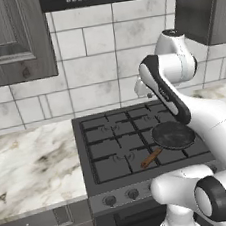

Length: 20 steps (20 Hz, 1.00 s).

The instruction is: Pick the croissant and place it on the pan. Then turn on the stove to warm the croissant.

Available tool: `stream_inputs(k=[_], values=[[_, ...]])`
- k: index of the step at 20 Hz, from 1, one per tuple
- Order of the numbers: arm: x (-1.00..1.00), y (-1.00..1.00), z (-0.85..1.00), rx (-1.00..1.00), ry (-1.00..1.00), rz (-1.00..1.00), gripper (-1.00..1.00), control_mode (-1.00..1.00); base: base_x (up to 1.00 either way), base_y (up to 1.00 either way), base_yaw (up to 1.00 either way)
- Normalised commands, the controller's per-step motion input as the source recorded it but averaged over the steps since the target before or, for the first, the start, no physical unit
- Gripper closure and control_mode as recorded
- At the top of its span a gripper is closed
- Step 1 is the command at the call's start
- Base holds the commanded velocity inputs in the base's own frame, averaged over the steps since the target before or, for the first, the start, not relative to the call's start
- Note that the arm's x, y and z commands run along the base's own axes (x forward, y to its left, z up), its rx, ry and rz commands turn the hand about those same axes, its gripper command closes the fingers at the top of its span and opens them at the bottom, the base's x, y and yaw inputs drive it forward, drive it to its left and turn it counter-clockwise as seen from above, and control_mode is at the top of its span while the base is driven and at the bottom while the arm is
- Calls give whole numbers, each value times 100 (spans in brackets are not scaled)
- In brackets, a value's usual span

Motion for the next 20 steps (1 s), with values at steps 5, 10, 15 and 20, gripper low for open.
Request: stream_inputs(k=[5,10,15,20], values=[[-11,-15,-1,2,-1,0,-100,-100,0,0,0],[-24,-40,-7,4,0,0,-100,-100,0,0,0],[-31,-38,-10,1,0,0,-100,-100,0,0,0],[-32,-35,-5,0,0,0,-100,-100,0,0,0]])
